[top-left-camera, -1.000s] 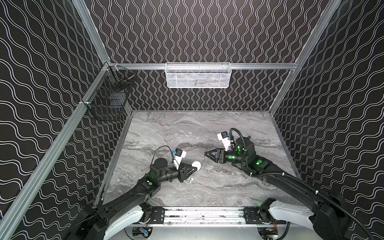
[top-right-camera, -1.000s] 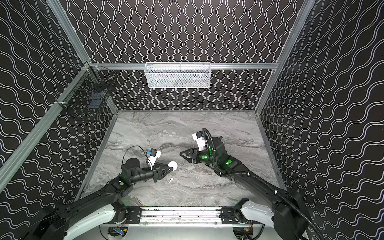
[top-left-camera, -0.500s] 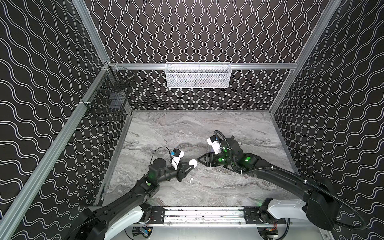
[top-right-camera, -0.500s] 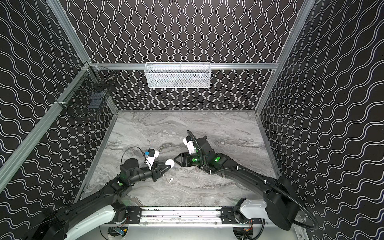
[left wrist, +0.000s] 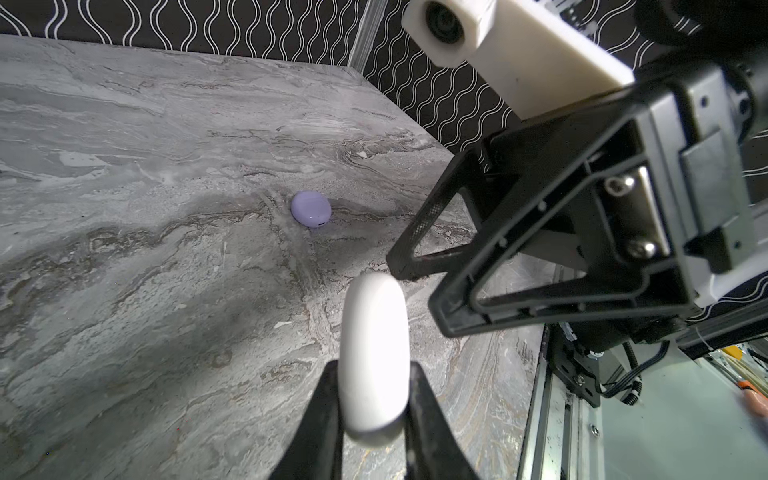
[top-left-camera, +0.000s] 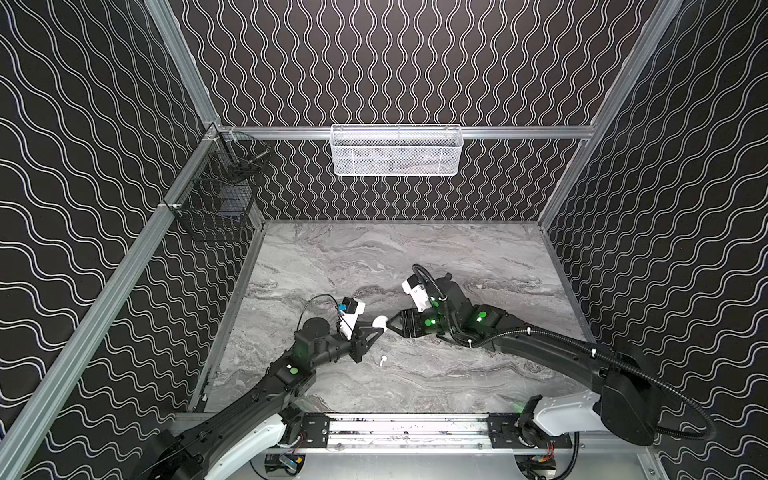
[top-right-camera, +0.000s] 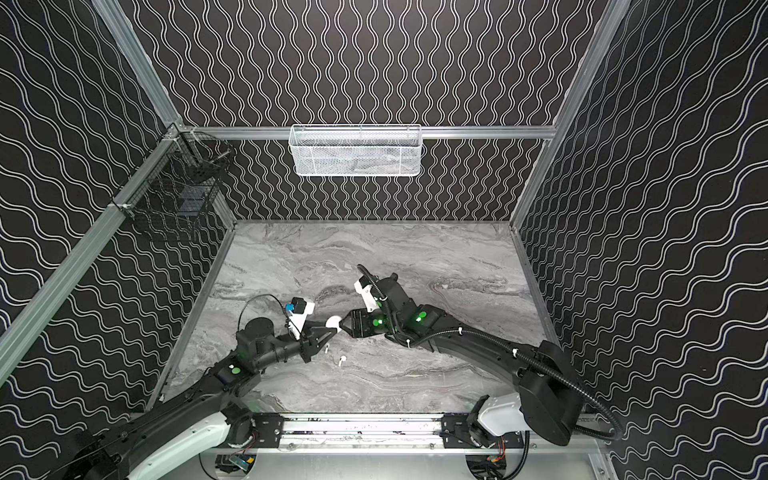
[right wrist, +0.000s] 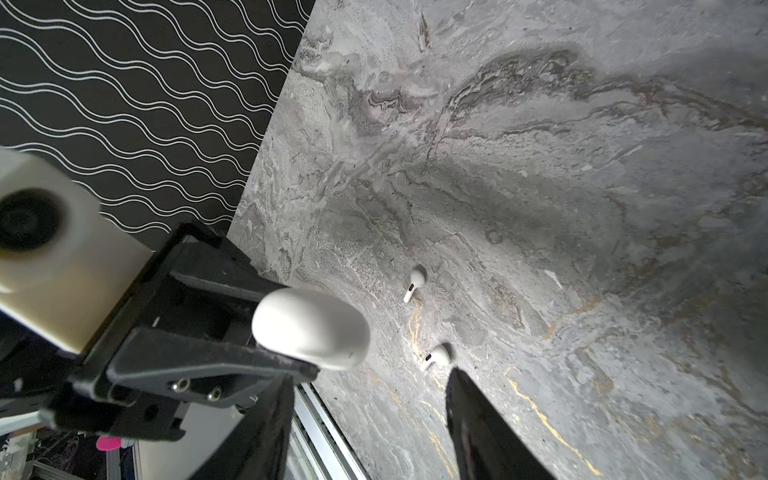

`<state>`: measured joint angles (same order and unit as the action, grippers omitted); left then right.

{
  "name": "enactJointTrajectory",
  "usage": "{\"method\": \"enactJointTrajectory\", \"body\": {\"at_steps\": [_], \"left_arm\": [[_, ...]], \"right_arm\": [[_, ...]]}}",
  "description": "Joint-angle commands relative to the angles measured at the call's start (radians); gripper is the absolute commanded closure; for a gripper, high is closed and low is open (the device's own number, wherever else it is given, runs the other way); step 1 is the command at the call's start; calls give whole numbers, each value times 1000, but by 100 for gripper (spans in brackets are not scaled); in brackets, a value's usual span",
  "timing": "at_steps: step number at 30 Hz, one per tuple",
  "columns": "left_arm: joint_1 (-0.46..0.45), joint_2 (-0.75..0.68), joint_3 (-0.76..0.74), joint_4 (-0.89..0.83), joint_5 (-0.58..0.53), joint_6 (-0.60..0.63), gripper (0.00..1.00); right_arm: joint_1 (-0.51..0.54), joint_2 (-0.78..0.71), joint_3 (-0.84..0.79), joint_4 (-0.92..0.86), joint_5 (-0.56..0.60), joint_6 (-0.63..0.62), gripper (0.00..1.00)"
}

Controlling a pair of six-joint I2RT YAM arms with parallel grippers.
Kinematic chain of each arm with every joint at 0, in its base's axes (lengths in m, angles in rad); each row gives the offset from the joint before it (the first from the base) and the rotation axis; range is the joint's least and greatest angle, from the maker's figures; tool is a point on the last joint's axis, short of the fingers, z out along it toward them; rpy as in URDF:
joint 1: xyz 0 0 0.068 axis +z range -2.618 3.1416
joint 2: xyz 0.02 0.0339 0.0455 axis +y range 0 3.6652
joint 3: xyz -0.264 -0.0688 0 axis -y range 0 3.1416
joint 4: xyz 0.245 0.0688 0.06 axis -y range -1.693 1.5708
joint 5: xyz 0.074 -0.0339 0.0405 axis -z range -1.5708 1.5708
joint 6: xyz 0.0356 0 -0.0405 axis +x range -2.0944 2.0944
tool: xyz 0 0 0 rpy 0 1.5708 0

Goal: Insert the wireless bluetooth earbuds into the charging case
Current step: 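Push the white case lid open with the right gripper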

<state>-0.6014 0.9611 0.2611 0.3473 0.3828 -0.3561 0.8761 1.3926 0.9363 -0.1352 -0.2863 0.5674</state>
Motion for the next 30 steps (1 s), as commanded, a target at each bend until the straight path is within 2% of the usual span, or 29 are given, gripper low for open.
{"method": "enactJointTrajectory", "body": {"at_steps": [1, 11, 17, 30], "left_arm": [[3, -2, 7, 15, -16, 29, 90], [3, -35, 1, 4, -23, 35, 90], [2, -20, 3, 21, 3, 38, 90], [3, -20, 1, 26, 16, 36, 90]], "right_arm": [[4, 13, 14, 13, 3, 4, 39], [8, 62, 33, 37, -2, 14, 39], [-6, 49, 25, 47, 39, 28, 39], [-37, 57, 35, 76, 18, 35, 40]]}}
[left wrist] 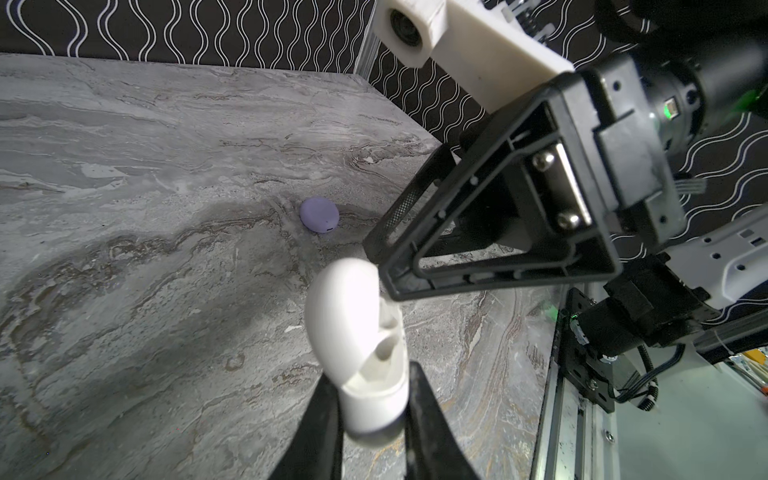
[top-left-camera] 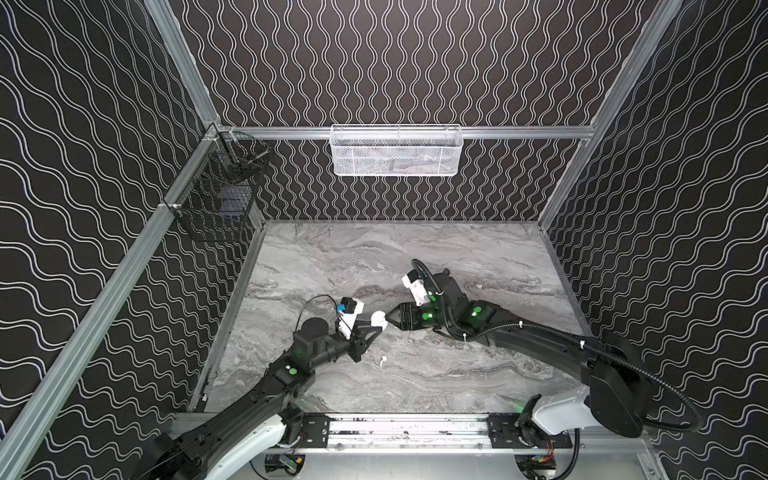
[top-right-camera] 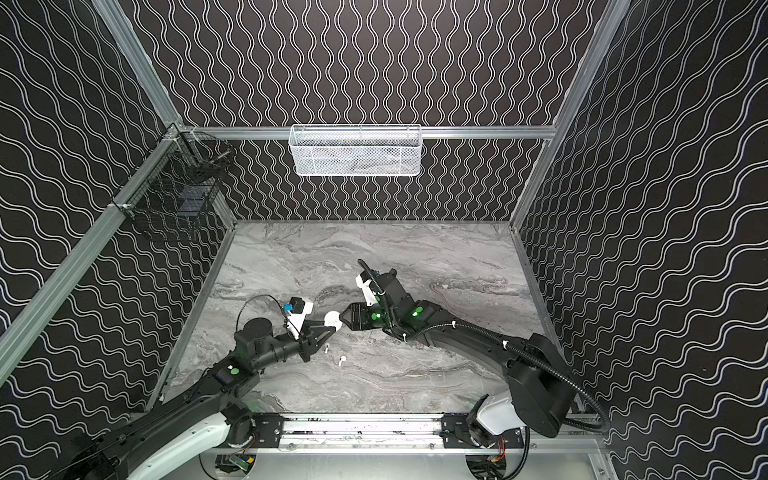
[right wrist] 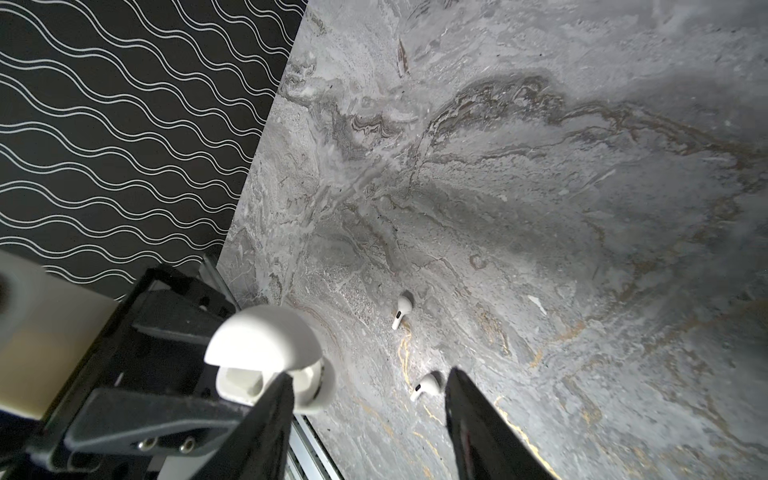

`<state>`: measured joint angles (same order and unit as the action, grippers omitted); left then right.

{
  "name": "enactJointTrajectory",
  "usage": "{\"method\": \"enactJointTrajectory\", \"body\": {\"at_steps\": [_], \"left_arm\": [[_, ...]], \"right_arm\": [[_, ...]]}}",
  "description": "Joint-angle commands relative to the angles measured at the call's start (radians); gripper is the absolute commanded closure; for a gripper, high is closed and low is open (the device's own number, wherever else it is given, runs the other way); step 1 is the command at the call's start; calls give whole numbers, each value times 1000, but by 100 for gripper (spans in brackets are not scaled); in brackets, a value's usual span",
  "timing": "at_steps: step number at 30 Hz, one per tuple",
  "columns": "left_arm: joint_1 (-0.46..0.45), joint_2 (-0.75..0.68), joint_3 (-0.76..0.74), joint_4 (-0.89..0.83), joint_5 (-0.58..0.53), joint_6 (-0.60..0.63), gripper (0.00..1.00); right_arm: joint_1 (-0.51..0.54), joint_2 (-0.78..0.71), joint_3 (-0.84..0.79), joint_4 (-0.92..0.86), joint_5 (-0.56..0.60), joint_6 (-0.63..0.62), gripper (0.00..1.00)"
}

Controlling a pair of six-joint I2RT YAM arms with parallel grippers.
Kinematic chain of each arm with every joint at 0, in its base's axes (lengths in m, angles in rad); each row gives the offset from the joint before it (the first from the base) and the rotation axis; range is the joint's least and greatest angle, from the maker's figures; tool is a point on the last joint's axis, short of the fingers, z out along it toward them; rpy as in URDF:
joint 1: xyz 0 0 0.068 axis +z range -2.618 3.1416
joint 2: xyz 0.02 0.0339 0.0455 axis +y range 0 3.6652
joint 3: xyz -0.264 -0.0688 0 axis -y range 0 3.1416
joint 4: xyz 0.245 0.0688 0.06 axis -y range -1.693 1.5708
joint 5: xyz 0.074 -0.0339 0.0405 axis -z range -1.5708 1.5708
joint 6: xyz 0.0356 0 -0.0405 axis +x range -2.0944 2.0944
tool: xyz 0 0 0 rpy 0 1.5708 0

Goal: Insert the wireless bluetooth earbuds into the charging case
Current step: 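Push the white case lid open with the right gripper, then move the right gripper down over the earbud nearest the robot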

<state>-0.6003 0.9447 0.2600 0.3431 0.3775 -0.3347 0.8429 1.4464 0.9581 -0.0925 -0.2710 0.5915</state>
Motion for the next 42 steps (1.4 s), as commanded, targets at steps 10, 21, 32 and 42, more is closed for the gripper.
{"method": "enactJointTrajectory", "body": {"at_steps": [10, 21, 32, 42], "left_arm": [[1, -9, 4, 12, -9, 17, 90], [1, -28, 2, -6, -35, 20, 91], [34, -100, -11, -83, -133, -2, 94], [155, -115, -48, -46, -56, -77, 94]], "right_arm": [[-13, -30, 8, 8, 36, 16, 40], [-13, -26, 16, -23, 37, 18, 41], [78, -1, 24, -152, 159, 13, 43], [190, 98, 91, -272, 259, 54, 47]]}}
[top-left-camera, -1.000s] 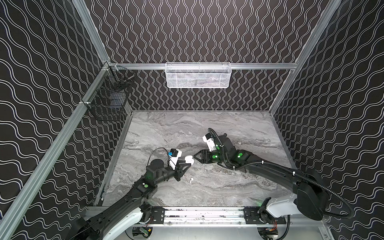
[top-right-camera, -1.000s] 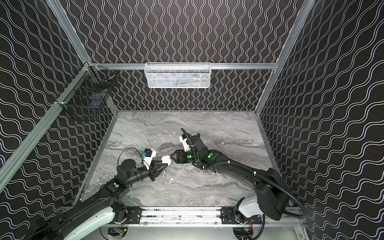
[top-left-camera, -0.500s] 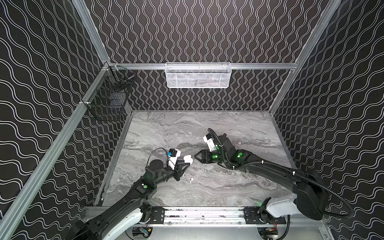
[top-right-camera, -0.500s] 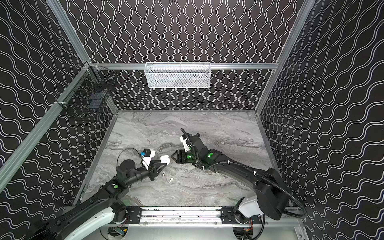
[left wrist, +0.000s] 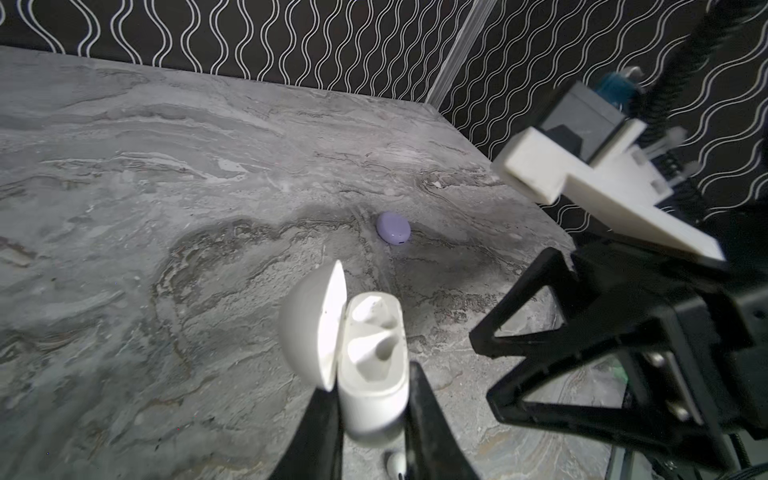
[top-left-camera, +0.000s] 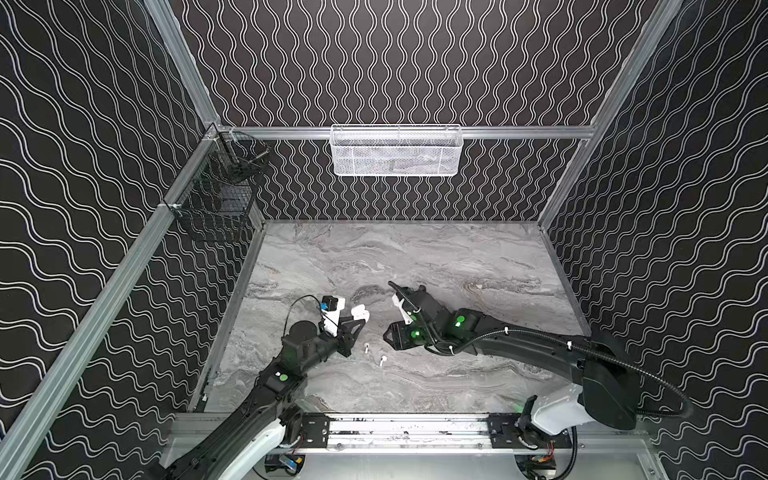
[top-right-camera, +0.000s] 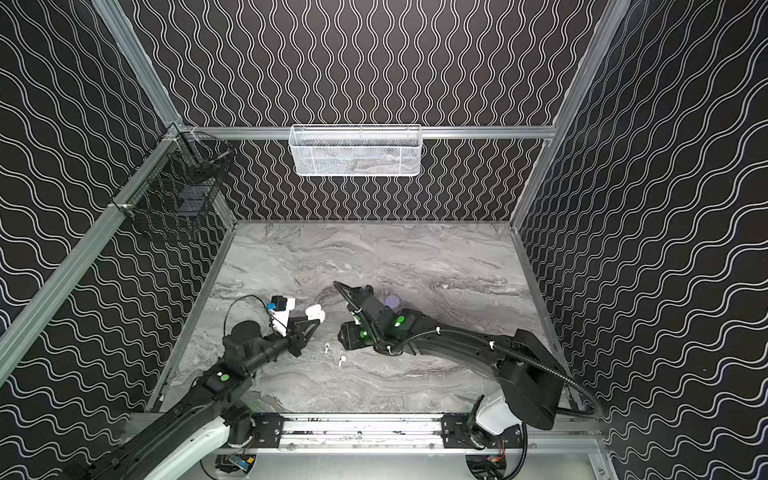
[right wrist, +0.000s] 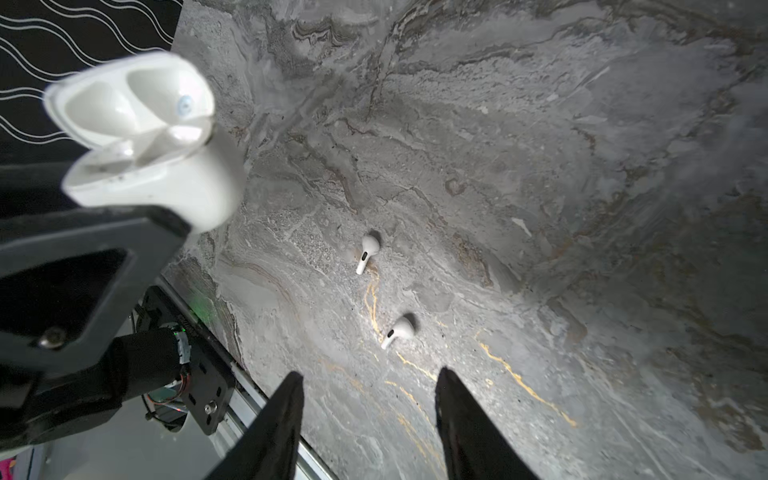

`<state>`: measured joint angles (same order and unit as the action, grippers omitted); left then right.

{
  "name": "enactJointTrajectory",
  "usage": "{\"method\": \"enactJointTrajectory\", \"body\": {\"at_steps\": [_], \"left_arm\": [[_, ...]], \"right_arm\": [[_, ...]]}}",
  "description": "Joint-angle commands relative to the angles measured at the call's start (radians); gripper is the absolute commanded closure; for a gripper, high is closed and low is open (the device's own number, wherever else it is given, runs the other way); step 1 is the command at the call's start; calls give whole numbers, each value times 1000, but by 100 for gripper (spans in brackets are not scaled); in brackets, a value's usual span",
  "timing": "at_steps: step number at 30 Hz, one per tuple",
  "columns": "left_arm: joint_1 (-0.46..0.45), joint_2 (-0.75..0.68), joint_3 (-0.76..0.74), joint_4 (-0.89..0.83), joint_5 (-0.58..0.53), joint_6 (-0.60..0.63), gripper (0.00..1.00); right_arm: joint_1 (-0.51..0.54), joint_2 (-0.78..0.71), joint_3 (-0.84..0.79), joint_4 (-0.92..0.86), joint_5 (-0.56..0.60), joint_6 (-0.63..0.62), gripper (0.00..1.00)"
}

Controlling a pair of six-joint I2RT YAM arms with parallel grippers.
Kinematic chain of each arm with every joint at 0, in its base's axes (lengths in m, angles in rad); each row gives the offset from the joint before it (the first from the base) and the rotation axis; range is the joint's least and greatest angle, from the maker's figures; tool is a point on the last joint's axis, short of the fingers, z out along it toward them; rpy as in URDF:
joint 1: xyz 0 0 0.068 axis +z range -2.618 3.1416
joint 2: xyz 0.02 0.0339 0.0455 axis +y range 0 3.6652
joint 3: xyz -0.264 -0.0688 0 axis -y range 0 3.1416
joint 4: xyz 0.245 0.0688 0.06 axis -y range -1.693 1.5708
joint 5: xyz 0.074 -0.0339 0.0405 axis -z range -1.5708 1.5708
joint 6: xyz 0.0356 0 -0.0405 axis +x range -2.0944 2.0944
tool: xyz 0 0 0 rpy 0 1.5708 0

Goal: Insert the wireless bluetooth earbuds into the charging case
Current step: 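Move the right gripper down over the earbud nearest the robot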

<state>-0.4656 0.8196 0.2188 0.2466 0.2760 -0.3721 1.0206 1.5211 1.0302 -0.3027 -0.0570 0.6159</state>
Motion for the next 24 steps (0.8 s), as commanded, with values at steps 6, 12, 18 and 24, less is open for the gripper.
{"method": "enactJointTrajectory", "body": {"at_steps": [6, 12, 18, 24], "left_arm": [[95, 45, -34, 123, 129, -91, 94], [131, 43, -55, 166, 173, -118, 94], [134, 31, -55, 157, 174, -118, 94], [134, 27, -57, 161, 183, -123, 93]], "right_arm": [[37, 91, 29, -80, 45, 74, 49], [72, 184, 67, -94, 39, 110, 51], [87, 265, 109, -116, 45, 133, 53], [88, 324, 149, -151, 58, 148, 55]]}}
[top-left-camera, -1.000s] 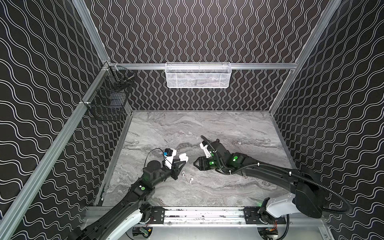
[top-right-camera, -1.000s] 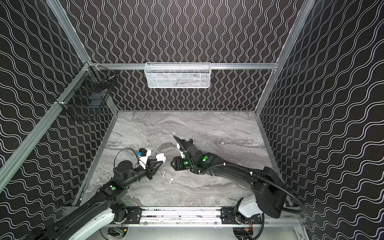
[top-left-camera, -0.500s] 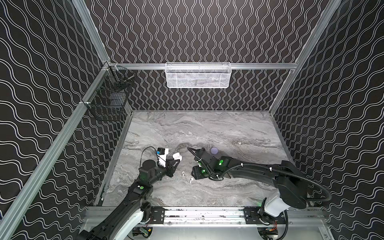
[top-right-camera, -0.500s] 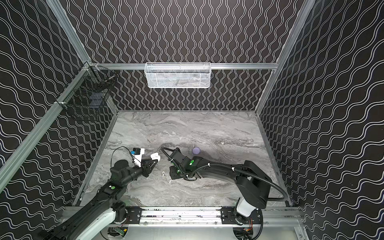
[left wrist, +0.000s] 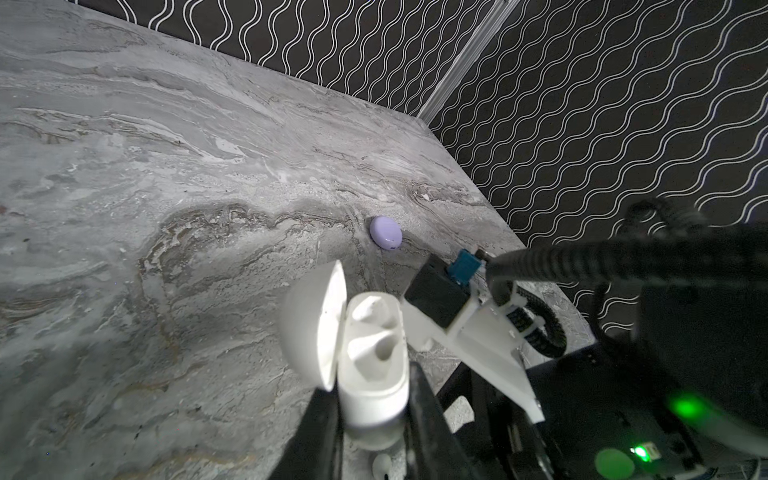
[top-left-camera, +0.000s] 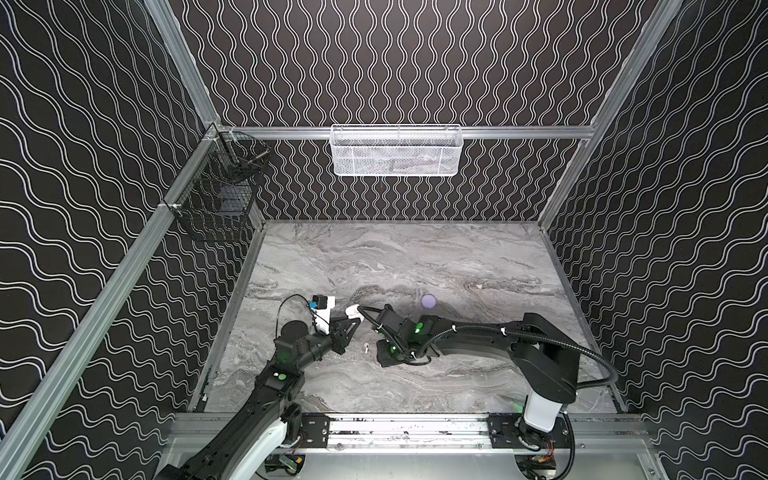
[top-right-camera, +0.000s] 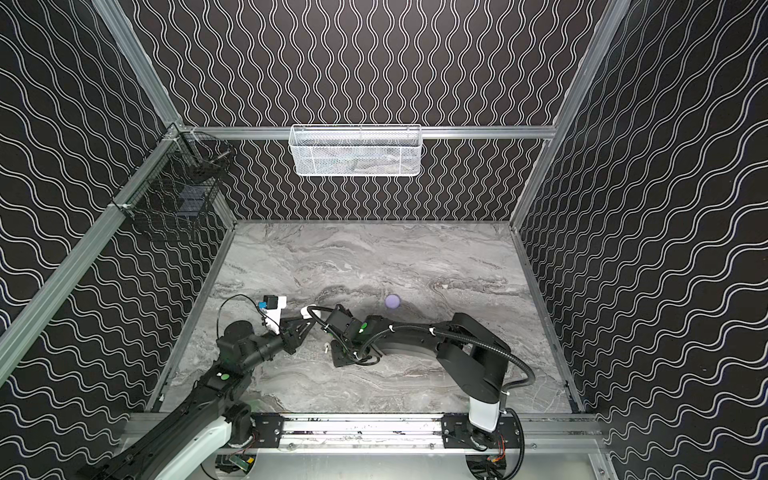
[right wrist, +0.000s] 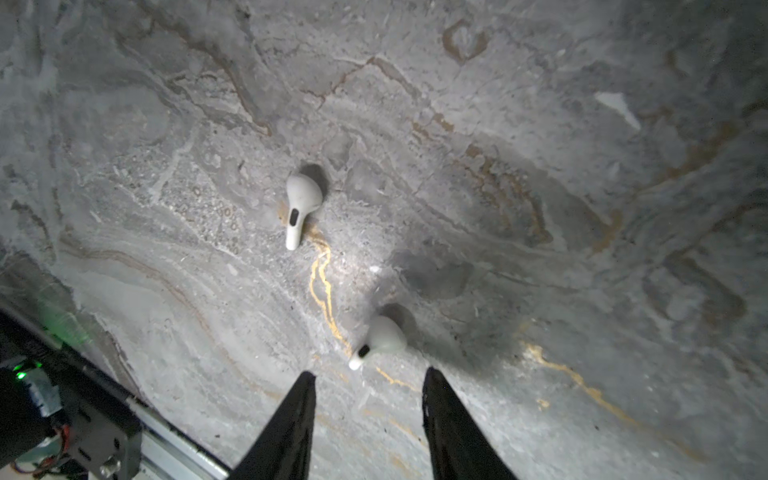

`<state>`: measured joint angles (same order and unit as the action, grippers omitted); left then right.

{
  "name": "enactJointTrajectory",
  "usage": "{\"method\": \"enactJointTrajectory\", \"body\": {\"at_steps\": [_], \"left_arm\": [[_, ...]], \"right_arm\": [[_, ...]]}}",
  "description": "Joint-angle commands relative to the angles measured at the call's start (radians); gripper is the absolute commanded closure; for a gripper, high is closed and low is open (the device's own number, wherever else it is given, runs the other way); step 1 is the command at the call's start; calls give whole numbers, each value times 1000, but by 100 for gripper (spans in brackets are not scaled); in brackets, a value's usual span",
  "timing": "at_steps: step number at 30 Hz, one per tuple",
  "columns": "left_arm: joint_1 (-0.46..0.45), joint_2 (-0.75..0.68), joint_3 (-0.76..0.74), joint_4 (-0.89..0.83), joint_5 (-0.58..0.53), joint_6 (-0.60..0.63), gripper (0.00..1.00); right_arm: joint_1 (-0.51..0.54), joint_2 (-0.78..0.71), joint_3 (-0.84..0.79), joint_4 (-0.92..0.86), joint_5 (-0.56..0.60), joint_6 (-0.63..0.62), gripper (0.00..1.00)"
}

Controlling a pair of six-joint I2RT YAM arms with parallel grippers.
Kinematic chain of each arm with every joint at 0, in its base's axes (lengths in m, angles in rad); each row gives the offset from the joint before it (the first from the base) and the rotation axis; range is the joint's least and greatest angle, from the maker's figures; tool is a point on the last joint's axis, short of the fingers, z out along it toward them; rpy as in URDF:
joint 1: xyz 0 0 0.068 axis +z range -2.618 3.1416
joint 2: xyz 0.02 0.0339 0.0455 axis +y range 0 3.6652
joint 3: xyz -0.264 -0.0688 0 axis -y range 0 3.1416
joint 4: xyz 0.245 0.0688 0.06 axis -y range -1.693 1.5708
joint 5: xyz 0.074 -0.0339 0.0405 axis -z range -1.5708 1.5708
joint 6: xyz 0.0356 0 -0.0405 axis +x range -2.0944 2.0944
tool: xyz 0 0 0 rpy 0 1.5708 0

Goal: Insert the wireless bluetooth earbuds into the charging case
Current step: 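Move the right gripper down over the earbud nearest the robot, then close the right gripper on the white earbud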

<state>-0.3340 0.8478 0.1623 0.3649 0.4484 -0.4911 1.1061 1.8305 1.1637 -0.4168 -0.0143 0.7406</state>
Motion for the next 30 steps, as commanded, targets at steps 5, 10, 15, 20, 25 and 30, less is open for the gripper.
{"method": "enactJointTrajectory", "body": {"at_steps": [5, 10, 15, 20, 25, 30], "left_arm": [[2, -6, 2, 34, 7, -5, 93], [3, -6, 3, 22, -3, -3, 93], [2, -6, 8, 0, -20, 2, 93], [3, -8, 9, -4, -22, 3, 93], [2, -10, 9, -7, -24, 4, 93], [1, -9, 11, -10, -25, 5, 93]], "right_arm": [[3, 41, 35, -43, 18, 30, 57], [3, 54, 42, -37, 17, 29, 61], [1, 61, 47, -40, 18, 29, 62], [1, 89, 57, -43, 19, 23, 64], [1, 100, 65, -49, 22, 18, 66], [1, 107, 68, -53, 27, 16, 69]]}}
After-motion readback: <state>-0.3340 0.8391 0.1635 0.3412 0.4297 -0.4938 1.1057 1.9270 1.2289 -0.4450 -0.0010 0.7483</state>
